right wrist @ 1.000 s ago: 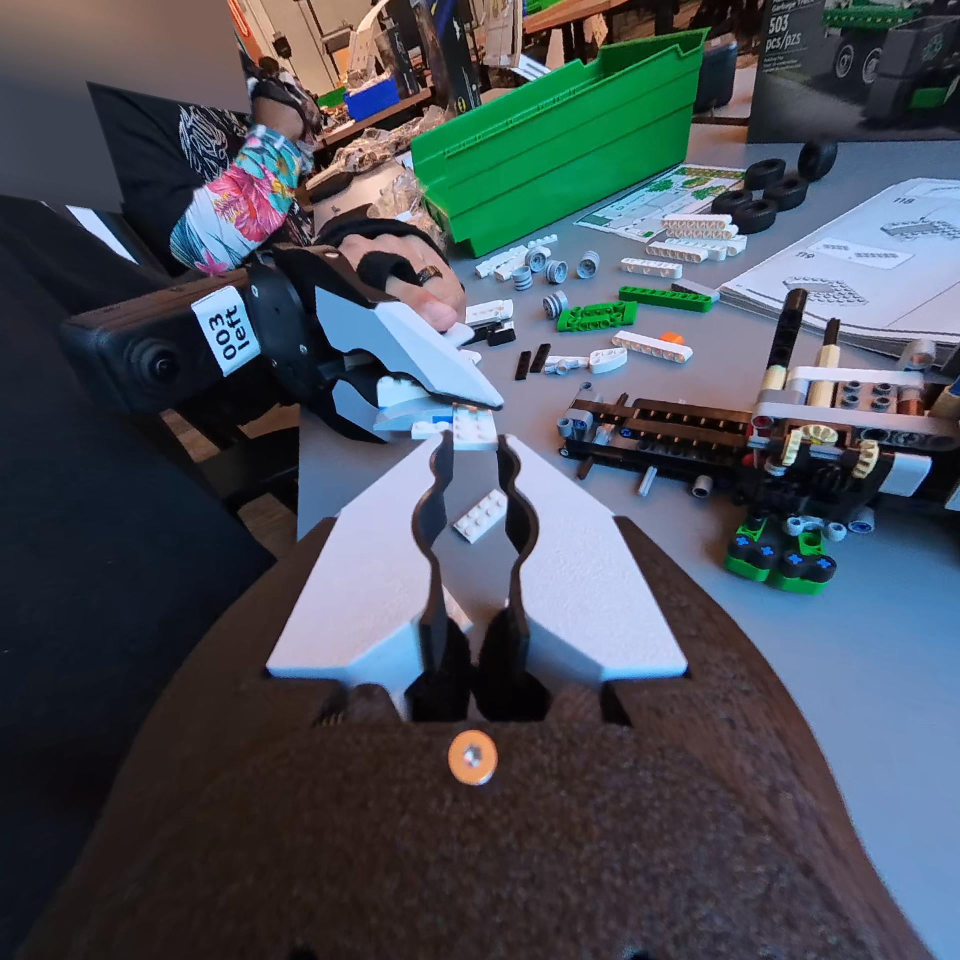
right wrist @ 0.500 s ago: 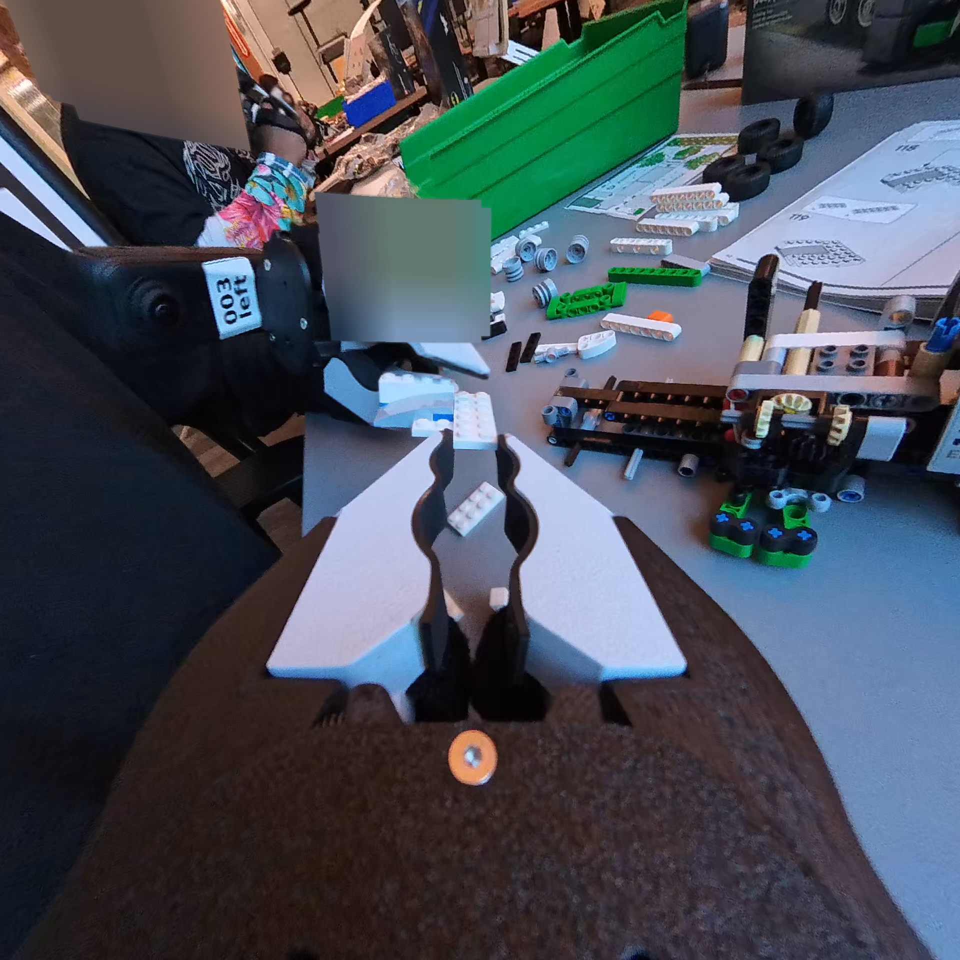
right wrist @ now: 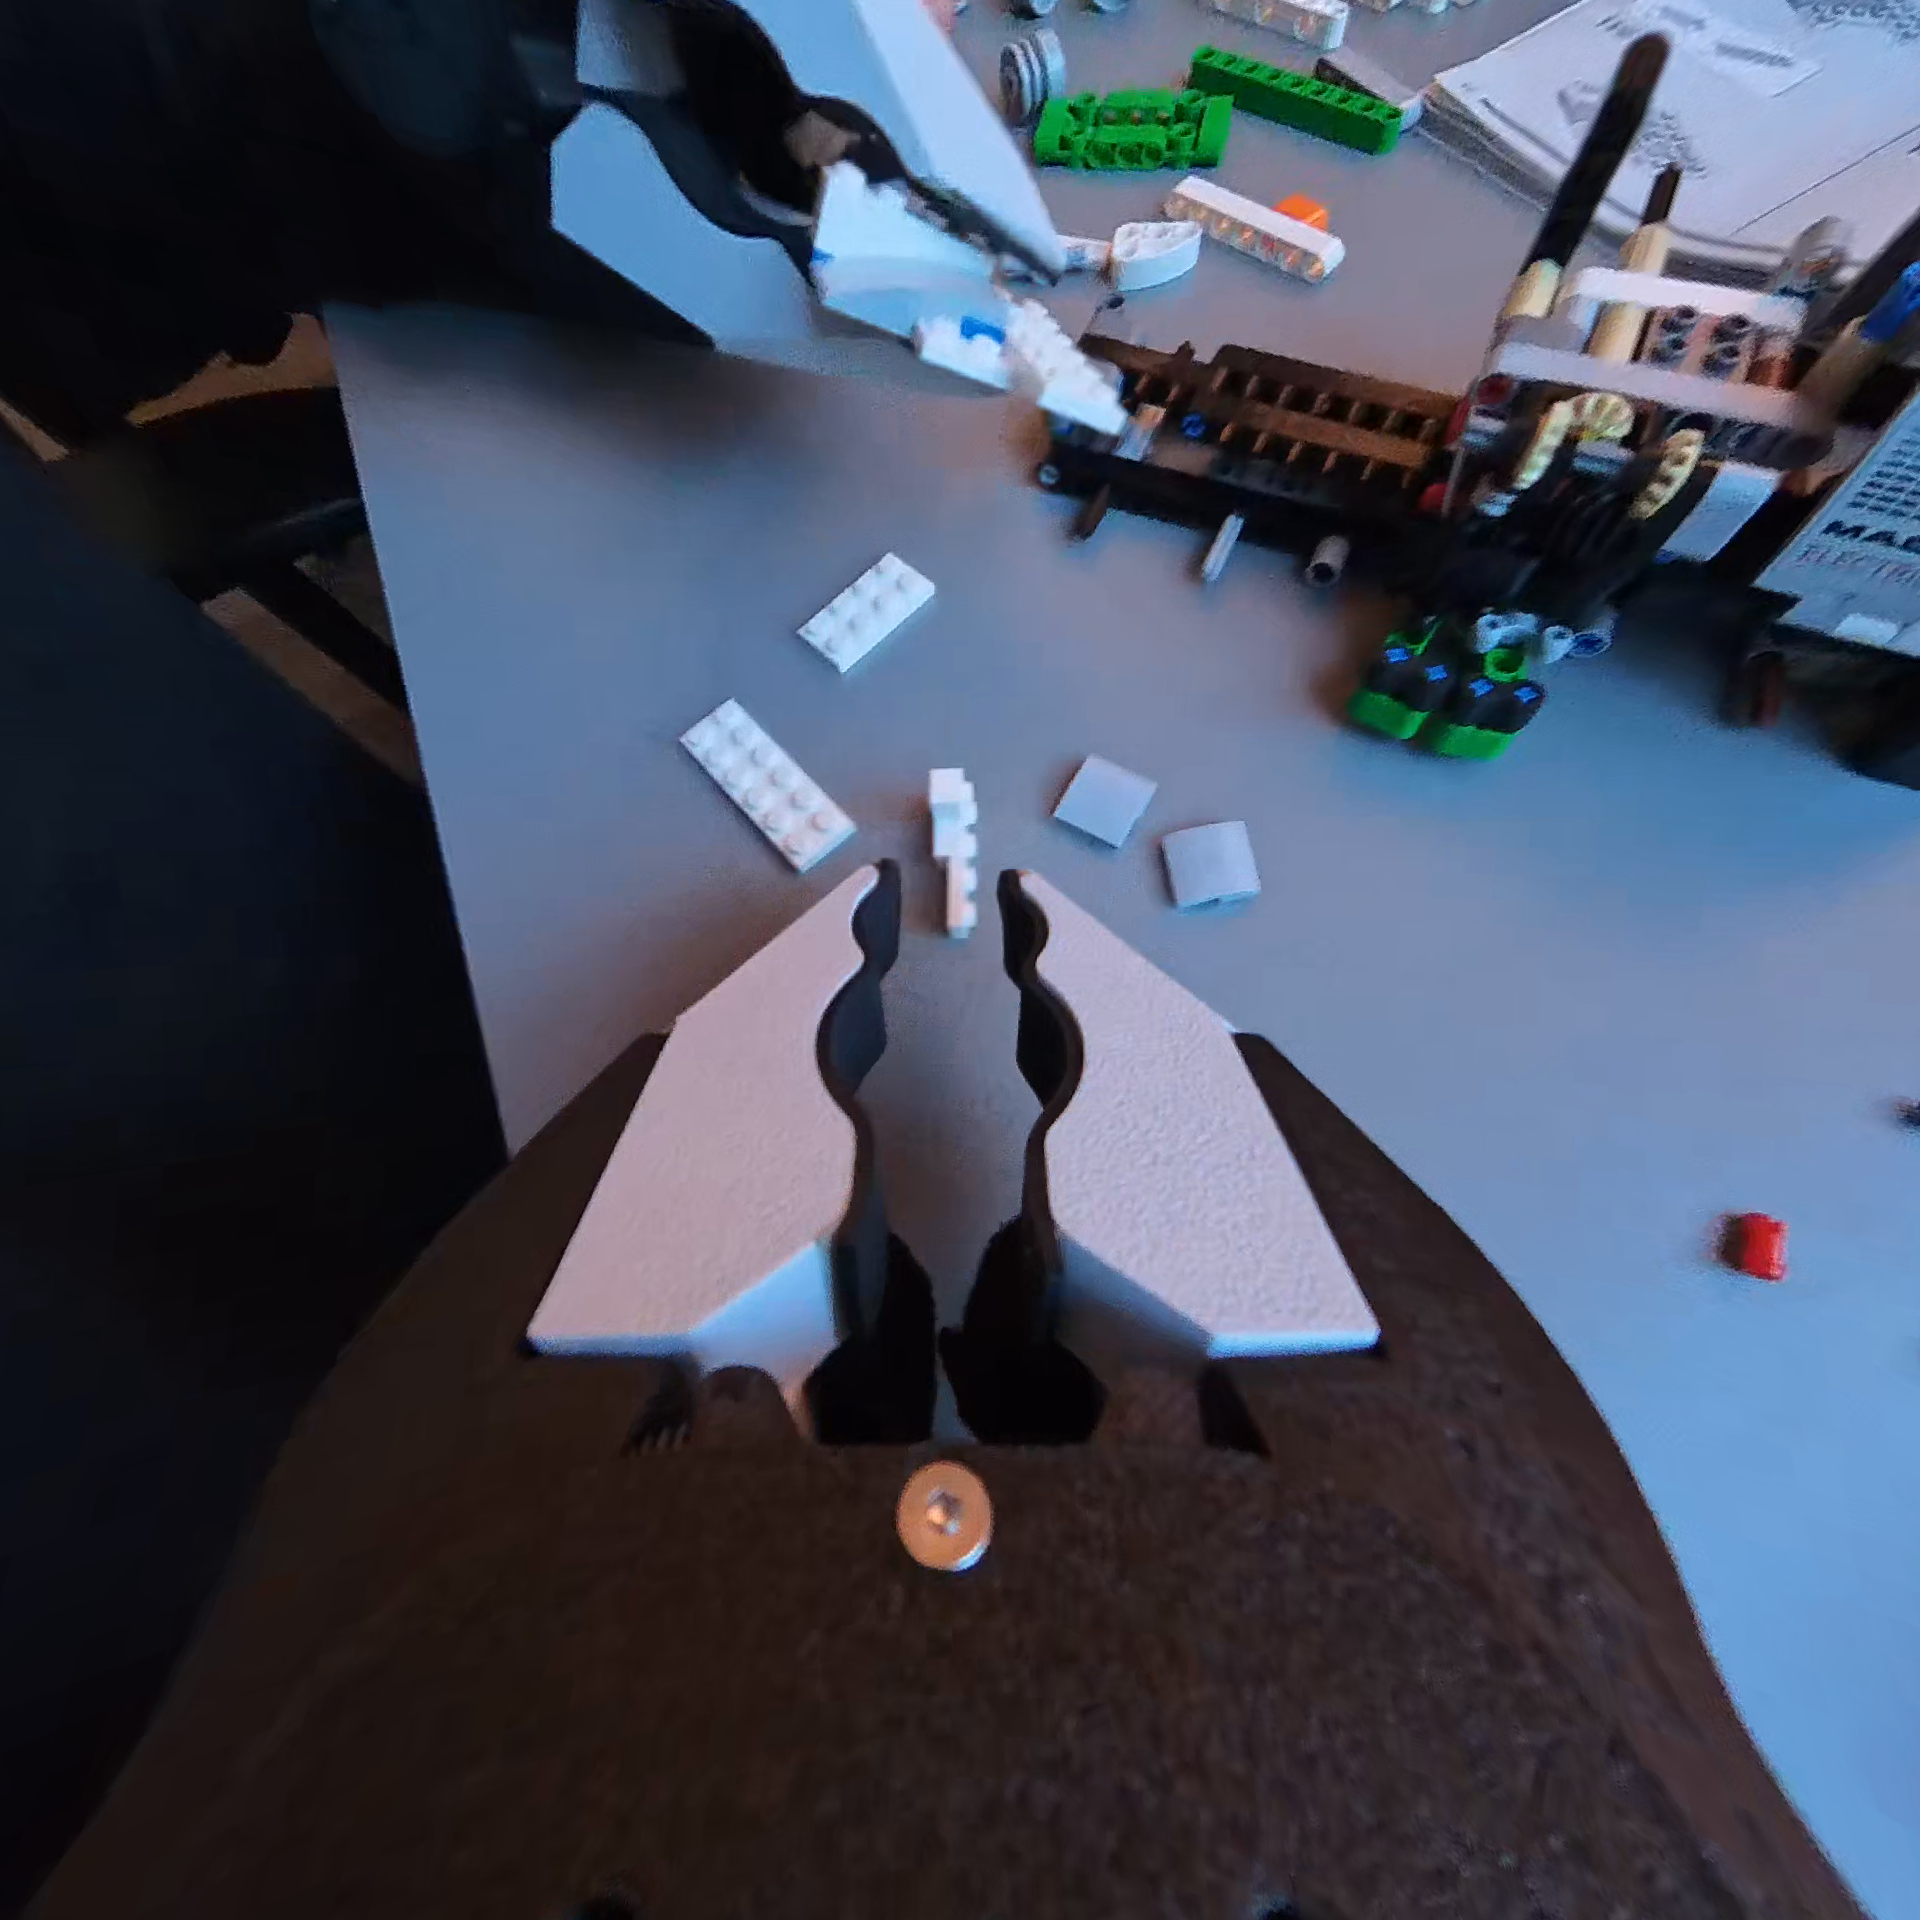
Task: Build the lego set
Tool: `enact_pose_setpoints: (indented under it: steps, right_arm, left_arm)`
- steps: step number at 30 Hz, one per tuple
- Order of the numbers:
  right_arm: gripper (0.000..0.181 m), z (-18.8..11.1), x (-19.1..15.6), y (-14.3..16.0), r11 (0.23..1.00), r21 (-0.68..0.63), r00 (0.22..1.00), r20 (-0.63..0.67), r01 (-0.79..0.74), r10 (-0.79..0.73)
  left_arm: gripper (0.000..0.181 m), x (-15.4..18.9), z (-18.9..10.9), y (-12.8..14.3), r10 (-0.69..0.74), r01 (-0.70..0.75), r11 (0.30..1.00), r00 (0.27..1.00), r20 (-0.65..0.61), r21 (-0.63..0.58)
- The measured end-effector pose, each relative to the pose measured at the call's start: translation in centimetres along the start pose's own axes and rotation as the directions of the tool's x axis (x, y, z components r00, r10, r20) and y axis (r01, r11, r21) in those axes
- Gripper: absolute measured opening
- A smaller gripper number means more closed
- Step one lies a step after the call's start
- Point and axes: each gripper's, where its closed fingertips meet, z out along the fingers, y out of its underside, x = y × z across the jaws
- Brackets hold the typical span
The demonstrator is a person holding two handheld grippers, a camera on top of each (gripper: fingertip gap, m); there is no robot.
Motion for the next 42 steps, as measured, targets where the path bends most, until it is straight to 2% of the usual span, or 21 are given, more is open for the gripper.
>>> enact_pose_setpoints:
  steps: [2, 5, 8, 12, 15, 18, 20, 21, 23, 24, 26, 31, 34, 36, 39, 42]
  right_arm:
    - [0.019, 0.3, -0.5, 0.0, 1.000, 0.003, 1.000, -0.001, 0.012, -0.012]
    - [0.020, 1.2, 0.0, -0.8, 0.997, -0.013, 0.992, -0.092, 0.081, -0.082]
    - [0.020, 2.3, 0.0, -1.0, 0.989, -0.094, 0.982, -0.134, 0.118, -0.130]
    - [0.009, 2.9, 0.5, -0.3, 0.971, -0.189, 0.970, -0.161, 0.149, -0.180]
    - [0.007, 2.7, 0.6, -1.0, 0.977, -0.145, 0.970, -0.165, 0.157, -0.180]
    - [0.007, 1.0, 0.3, -5.0, 0.980, 0.084, 0.971, -0.174, 0.181, -0.164]
    - [0.007, -0.7, 0.5, -8.4, 0.940, 0.289, 0.971, -0.201, 0.182, -0.126]
    - [0.007, -1.6, 0.4, -10.2, 0.897, 0.409, 0.976, -0.195, 0.169, -0.096]
    - [0.007, -2.5, -0.2, -12.8, 0.785, 0.612, 0.994, -0.100, 0.099, -0.047]
    - [0.007, -2.0, -0.3, -13.3, 0.763, 0.646, 1.000, -0.012, 0.011, -0.004]
    - [0.007, -0.7, -0.4, -13.4, 0.755, 0.641, 0.989, 0.135, -0.138, 0.065]
    - [0.007, -0.1, -0.7, -13.4, 0.707, 0.654, 0.956, 0.270, -0.269, 0.114]
    - [0.007, 0.2, -1.3, -13.7, 0.696, 0.646, 0.939, 0.318, -0.314, 0.129]
    - [0.007, 0.5, -1.4, -13.7, 0.699, 0.636, 0.935, 0.326, -0.327, 0.142]
    - [0.007, 0.4, -1.4, -13.7, 0.681, 0.633, 0.920, 0.354, -0.367, 0.167]
    - [0.007, 0.7, -1.4, -13.6, 0.698, 0.613, 0.918, 0.357, -0.369, 0.171]
  left_arm:
    - [0.014, 0.2, 0.1, -0.1, -0.007, 0.007, 1.000, 1.000, -0.009, 0.003]
    - [0.014, 0.8, 0.2, -0.3, -0.011, 0.011, 1.000, 0.999, -0.037, 0.006]
    - [0.014, 1.5, 0.2, -0.6, -0.025, 0.026, 1.000, 0.997, -0.074, 0.015]
    - [0.014, 2.2, 0.3, -0.7, -0.025, 0.027, 0.999, 0.994, -0.106, 0.017]
    - [0.014, 2.3, 0.2, -1.0, -0.058, 0.063, 0.997, 0.990, -0.131, 0.033]
    - [0.014, 2.0, -0.1, -1.5, -0.174, 0.188, 0.980, 0.968, -0.180, 0.061]
    - [0.014, 1.5, -0.4, -2.1, -0.282, 0.308, 0.948, 0.931, -0.232, 0.083]
    - [0.014, 1.2, -0.6, -2.5, -0.342, 0.377, 0.921, 0.902, -0.265, 0.096]
    - [0.014, 1.1, -1.1, -3.5, -0.442, 0.508, 0.854, 0.823, -0.357, 0.113]
    - [0.014, 1.0, -1.4, -4.0, -0.478, 0.561, 0.819, 0.782, -0.399, 0.118]
    - [0.014, 0.5, -1.9, -4.7, -0.530, 0.644, 0.753, 0.713, -0.459, 0.131]
    - [0.015, -0.4, -2.7, -5.4, -0.609, 0.783, 0.613, 0.552, -0.569, 0.104]
    - [0.015, -0.5, -2.8, -5.3, -0.630, 0.825, 0.561, 0.479, -0.611, 0.068]
    - [0.015, -0.4, -2.8, -5.3, -0.635, 0.839, 0.541, 0.448, -0.629, 0.051]
    - [0.015, -0.2, -2.7, -5.1, -0.644, 0.842, 0.539, 0.438, -0.627, 0.035]
    - [0.015, -0.3, -2.6, -4.9, -0.649, 0.843, 0.537, 0.432, -0.626, 0.026]
